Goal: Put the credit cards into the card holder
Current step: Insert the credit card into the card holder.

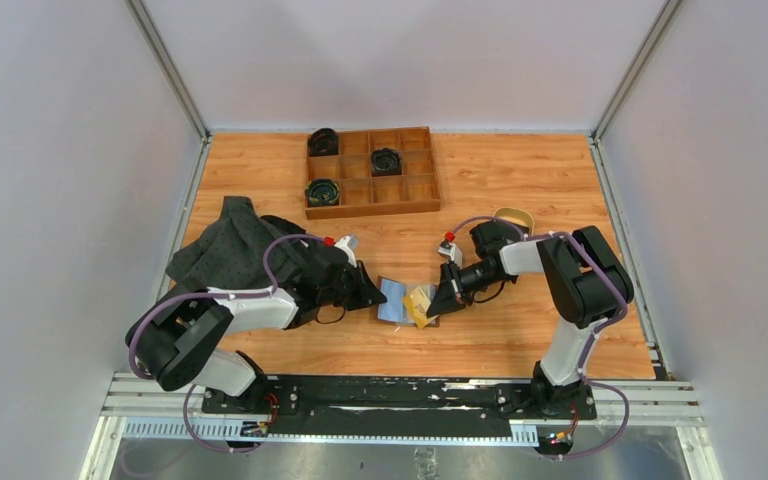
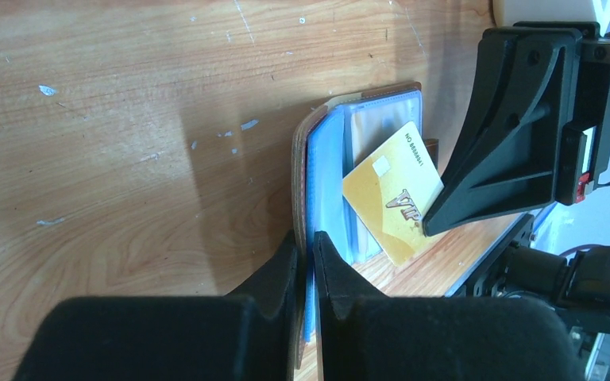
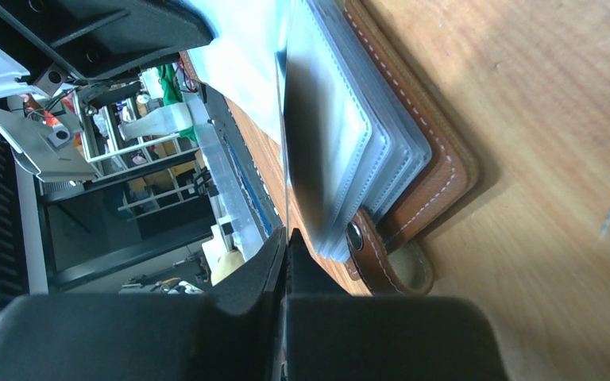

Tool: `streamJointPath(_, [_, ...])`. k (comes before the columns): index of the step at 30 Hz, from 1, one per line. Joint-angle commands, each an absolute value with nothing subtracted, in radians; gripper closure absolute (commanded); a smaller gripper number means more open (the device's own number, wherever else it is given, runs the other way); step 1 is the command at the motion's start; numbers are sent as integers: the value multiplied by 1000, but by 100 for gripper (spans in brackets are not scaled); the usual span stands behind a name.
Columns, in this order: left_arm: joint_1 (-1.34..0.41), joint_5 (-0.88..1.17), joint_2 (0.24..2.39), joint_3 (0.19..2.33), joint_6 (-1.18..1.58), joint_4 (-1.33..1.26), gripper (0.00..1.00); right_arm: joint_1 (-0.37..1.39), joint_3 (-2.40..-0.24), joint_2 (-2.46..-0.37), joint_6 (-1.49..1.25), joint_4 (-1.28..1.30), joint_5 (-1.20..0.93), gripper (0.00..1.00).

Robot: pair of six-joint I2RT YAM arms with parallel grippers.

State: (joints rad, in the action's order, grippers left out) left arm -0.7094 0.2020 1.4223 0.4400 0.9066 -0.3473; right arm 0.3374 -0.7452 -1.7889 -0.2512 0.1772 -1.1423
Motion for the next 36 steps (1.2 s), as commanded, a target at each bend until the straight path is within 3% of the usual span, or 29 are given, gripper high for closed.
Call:
streamJointPath(1, [-718,205,1437,456,896,-353,95,340,-767,-1820,-263,188,-1163,100])
streamJointPath(36, [-725,188,1445,454,902,-353,94,358,-779,-1843,-332,129,-1096,100])
